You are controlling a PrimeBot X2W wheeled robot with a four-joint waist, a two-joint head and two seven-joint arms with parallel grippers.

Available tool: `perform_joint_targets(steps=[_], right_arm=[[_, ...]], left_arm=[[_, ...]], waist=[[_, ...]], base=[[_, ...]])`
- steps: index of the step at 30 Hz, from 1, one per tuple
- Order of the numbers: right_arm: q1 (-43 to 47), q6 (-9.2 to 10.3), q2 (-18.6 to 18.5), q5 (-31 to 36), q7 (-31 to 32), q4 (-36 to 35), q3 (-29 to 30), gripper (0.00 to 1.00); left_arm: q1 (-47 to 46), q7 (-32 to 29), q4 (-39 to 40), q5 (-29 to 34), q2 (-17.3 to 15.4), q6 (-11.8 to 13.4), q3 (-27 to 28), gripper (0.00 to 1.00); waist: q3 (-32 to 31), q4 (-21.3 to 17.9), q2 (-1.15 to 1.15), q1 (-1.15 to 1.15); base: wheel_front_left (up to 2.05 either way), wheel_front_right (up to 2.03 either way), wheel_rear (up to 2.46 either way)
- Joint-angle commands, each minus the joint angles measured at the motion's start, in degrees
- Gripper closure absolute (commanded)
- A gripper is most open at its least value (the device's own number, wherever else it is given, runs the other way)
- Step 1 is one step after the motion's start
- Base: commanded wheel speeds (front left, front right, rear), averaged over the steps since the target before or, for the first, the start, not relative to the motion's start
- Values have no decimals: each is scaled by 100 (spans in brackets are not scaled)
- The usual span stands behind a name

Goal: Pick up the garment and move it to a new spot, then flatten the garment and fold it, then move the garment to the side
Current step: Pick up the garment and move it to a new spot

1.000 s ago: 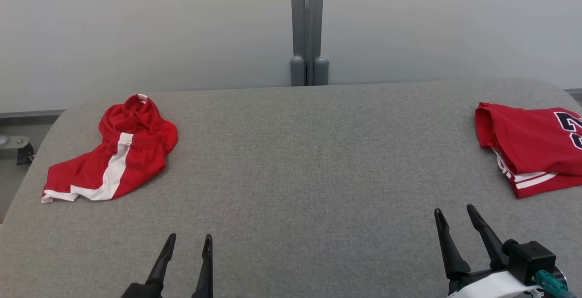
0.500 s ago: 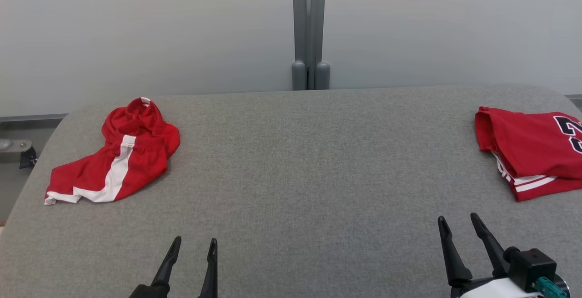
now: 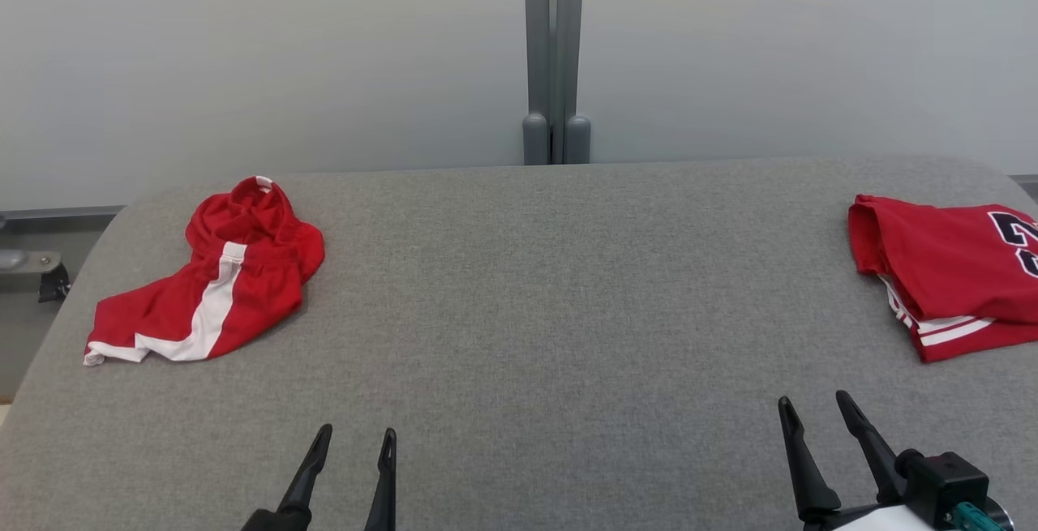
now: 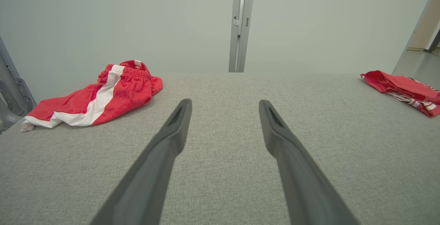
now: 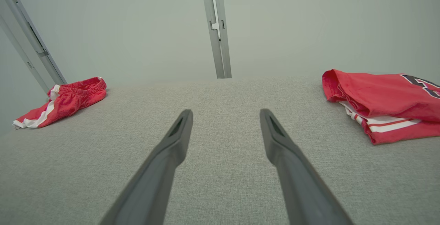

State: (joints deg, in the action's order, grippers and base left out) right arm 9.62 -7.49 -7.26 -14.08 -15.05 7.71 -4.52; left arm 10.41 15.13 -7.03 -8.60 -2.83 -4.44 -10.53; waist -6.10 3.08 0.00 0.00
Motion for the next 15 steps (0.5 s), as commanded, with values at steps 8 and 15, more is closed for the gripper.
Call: perform_joint_targets(steps=[8,15], right_arm=[[155,0,8,60,-16,-76,72,0],[142,0,64,83,-16,-126,68,0]], left_arm=[[36,0,6,89,-13,7,-10,0],[-33,0,83,104,-13,37,37,0]], waist=[[31,229,0,0],[176,764,0,0]], base=[[0,0,0],[0,0,0]])
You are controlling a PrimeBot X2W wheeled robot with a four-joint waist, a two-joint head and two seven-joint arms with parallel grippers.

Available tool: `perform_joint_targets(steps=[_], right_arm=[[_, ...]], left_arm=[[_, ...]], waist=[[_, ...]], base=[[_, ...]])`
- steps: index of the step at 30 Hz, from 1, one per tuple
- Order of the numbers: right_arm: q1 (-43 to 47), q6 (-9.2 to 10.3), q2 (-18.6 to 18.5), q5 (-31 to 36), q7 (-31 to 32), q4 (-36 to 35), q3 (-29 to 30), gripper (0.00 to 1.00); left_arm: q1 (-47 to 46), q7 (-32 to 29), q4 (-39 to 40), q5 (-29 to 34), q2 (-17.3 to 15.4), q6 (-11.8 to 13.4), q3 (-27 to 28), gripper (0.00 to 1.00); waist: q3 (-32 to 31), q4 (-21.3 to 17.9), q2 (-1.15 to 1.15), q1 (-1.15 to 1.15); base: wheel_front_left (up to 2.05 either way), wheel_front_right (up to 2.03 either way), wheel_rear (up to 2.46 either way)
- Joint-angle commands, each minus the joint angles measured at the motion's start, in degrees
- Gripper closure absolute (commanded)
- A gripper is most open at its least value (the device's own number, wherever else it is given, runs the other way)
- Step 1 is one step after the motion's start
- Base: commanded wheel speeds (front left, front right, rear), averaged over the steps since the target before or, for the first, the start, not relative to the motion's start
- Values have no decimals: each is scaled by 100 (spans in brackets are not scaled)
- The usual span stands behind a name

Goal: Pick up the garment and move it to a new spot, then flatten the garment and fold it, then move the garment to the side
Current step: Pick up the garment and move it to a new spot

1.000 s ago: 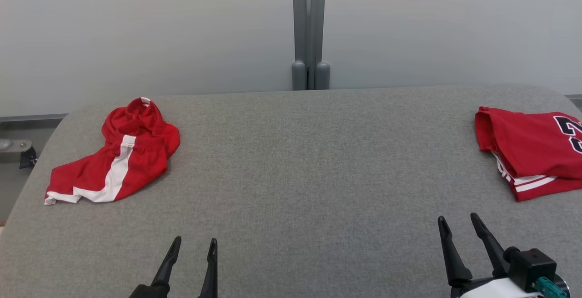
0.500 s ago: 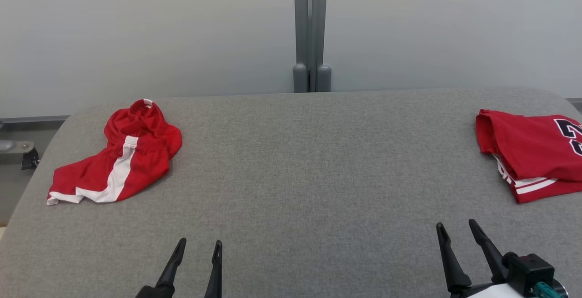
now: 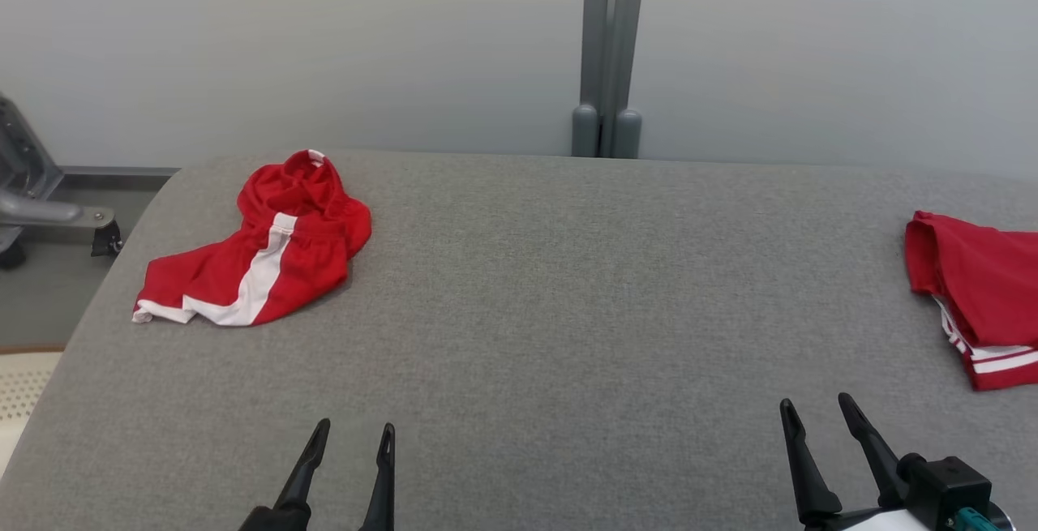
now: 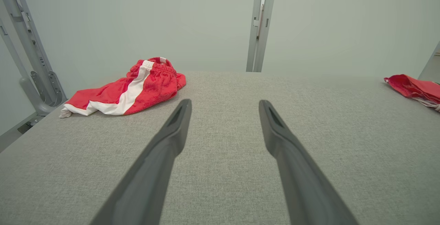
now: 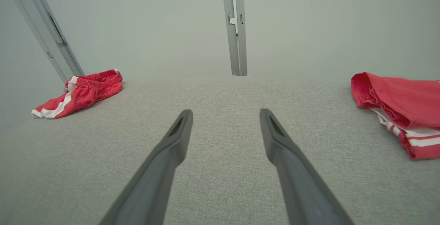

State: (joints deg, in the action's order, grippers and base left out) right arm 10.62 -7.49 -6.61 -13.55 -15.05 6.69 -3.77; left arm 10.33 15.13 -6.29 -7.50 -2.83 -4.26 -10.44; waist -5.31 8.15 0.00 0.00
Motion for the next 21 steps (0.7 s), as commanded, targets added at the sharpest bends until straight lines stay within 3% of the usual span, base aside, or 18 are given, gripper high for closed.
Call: perform_joint_targets(steps=[1,12,21], right_arm=[[29,0,5,34,-16,-21,-22,0],[-181,0,72,35,-16,23,-112,0],[-254,0,104,71,-16,55,-164,0]], left_arm=[[-34,0,18,-9,-13,16,42,0],[-12,0,95,-23,-13,40,142,0],[87,0,146,-73,-13,72,255,0]], waist=[[117,337,0,0],[241,1370,0,0],[228,1732,0,0]], base=[[0,0,0],[0,0,0],[0,0,0]])
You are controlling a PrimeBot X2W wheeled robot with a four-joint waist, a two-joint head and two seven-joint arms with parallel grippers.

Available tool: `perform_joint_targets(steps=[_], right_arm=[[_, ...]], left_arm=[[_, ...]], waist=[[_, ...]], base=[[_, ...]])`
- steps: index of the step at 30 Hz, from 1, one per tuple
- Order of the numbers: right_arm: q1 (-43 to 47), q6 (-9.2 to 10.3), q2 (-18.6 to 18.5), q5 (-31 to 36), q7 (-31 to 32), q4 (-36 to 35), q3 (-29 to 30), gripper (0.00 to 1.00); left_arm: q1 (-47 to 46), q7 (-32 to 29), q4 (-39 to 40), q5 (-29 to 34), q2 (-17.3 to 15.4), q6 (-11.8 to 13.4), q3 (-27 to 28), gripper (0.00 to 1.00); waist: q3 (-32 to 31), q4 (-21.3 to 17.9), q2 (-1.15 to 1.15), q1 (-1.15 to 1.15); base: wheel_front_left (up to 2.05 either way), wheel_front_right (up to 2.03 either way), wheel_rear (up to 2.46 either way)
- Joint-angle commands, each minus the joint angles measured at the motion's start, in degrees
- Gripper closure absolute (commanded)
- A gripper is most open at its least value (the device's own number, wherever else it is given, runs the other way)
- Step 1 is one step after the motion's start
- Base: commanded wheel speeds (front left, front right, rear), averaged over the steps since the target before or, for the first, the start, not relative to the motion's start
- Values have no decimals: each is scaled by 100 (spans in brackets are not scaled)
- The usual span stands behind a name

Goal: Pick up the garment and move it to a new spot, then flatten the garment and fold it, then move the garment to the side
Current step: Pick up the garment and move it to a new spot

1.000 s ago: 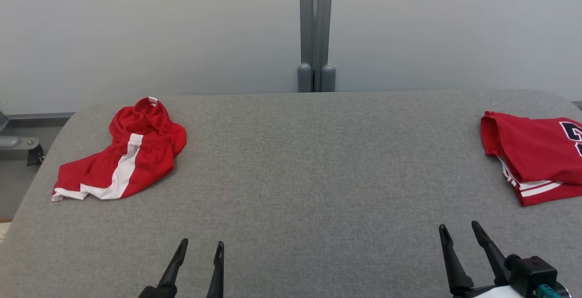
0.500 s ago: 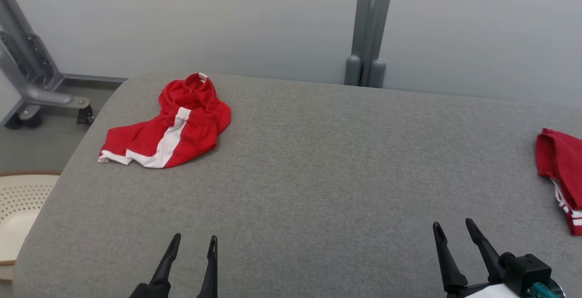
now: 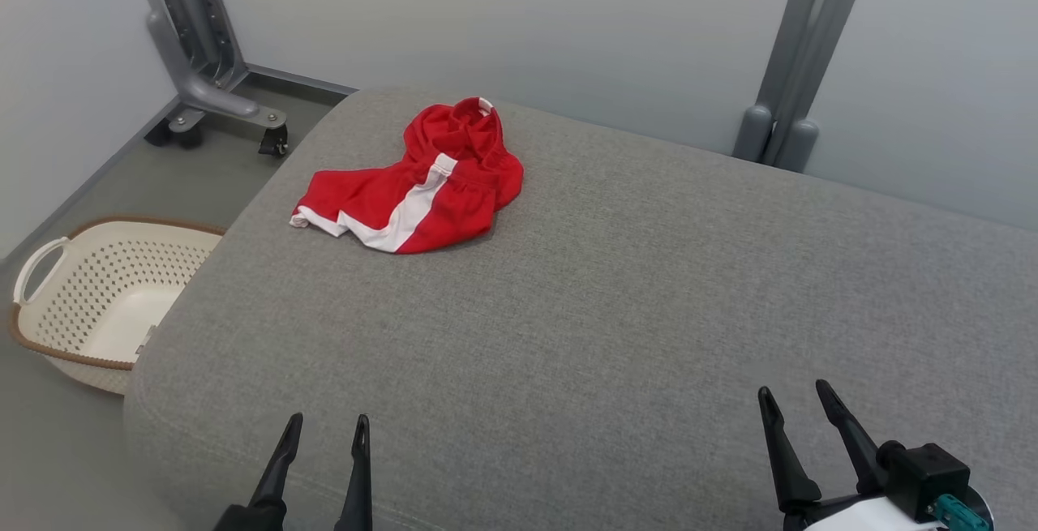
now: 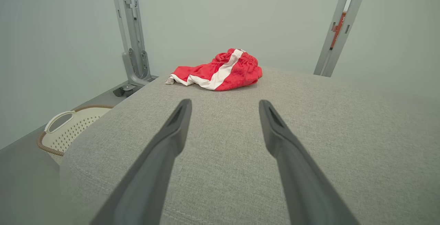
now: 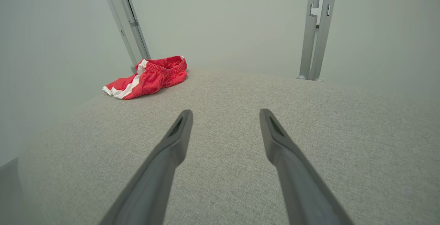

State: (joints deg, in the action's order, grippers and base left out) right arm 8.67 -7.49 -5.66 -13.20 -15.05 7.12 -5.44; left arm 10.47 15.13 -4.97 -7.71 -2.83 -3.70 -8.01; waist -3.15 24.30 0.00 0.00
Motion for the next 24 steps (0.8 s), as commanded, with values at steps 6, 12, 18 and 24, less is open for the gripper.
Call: perform_joint_targets(steps=[6,12,18,24], right_arm=[[-51,0,-6,-8,-16,12,-16,0],[-11,0,-62,-43,-16,-11,-17,0],[-76,0,-152,-5,-16,-55,-7,0],[-432,0,-438,73,-16,-133,-55,0]], left_arm=[[81,0,44,-63,-12,31,46,0],[87,0,158,-83,-12,20,68,0],[-198,0,511,-86,-11,70,271,0],[-1018,-2,695,-39,-8,0,668,0]], waist=[[12,122,0,0],[98,48,0,0],[369,-92,0,0],[1179,-343,0,0]], base=[[0,0,0],[0,0,0],[0,0,0],[0,0,0]])
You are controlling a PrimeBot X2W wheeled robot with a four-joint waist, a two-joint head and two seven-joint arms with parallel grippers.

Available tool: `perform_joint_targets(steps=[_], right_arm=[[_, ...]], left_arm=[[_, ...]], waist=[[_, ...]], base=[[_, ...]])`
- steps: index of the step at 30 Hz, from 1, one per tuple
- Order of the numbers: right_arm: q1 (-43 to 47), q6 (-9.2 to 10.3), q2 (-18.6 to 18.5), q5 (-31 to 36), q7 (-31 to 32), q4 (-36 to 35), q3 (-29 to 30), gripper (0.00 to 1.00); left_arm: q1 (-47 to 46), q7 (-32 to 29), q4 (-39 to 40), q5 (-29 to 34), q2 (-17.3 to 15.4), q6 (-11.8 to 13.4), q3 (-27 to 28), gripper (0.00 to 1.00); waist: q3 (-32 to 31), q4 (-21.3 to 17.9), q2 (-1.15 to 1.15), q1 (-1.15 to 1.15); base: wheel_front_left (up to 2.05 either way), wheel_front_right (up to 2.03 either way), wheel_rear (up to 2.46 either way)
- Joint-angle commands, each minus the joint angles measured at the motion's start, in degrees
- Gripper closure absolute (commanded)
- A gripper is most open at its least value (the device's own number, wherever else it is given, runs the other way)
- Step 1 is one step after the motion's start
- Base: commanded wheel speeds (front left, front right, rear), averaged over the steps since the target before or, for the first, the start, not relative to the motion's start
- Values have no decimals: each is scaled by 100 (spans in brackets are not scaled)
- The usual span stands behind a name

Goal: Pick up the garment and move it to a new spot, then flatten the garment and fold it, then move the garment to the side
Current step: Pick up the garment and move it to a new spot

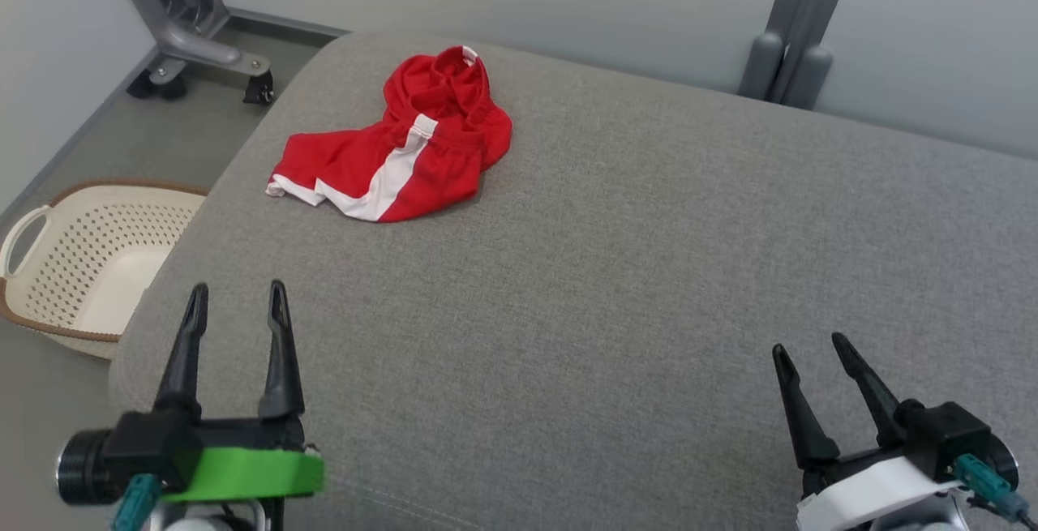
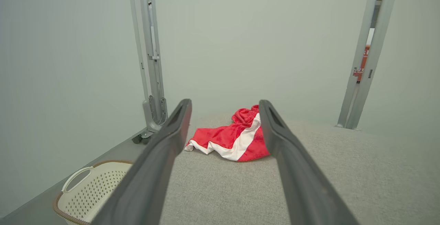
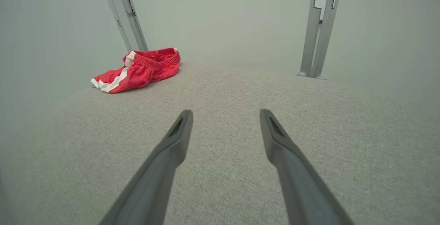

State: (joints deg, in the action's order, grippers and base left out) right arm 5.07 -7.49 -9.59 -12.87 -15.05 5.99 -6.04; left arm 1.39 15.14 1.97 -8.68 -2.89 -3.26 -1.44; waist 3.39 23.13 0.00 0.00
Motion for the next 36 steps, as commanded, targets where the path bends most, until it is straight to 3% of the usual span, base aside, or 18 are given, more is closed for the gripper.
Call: perform_joint_targets(steps=[1,7,19,27,36], right_arm=[[-147,0,-86,41,-16,-32,6,0],[-624,1,-375,37,-16,-91,-73,0],[-1238,0,-801,163,-16,-374,39,0],[-1412,1,-836,200,-14,-540,114,0],[-1449,13,-837,211,41,-463,168,0]], left_arm=[[-266,-4,-62,92,-18,-83,34,0],[-1800,-3,-844,164,-376,-288,74,0],[-5642,-1279,-3266,-141,-1249,-416,-382,0],[-6932,-1609,-5007,-702,-1541,-420,-624,0],[-7722,-2247,-6176,-1521,-1634,-421,-935,0]], waist=[[646,-263,0,0],[1379,-528,0,0],[2701,-1078,0,0],[3365,-1468,0,0],[3848,-1734,0,0]], base=[[0,0,0],[0,0,0],[0,0,0],[0,0,0],[0,0,0]])
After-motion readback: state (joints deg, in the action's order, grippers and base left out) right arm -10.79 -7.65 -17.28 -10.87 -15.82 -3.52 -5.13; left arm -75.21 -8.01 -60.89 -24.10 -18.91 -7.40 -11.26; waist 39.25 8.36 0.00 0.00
